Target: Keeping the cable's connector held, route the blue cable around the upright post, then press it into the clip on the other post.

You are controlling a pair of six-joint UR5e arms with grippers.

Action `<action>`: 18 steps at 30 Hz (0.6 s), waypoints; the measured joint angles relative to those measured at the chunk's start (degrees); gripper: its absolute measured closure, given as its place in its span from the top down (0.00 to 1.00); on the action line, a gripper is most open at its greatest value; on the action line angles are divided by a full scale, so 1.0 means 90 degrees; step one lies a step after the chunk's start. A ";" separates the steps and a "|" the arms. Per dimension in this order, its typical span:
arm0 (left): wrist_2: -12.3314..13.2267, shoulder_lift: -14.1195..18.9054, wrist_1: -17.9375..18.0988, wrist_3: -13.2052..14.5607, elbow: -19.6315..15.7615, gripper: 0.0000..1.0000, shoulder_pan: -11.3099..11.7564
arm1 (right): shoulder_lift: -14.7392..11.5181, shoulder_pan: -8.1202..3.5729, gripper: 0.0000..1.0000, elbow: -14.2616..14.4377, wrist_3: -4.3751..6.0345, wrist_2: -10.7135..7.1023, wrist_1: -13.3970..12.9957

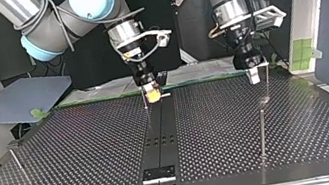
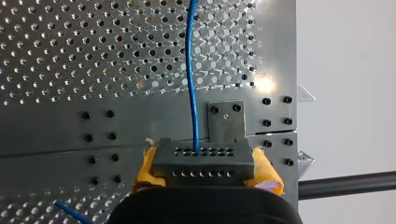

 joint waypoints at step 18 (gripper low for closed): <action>0.0639 -0.0076 -0.0813 0.0091 0.0443 0.00 0.0580 | 0.0058 0.0003 0.00 -0.0637 0.0244 -0.0384 0.0226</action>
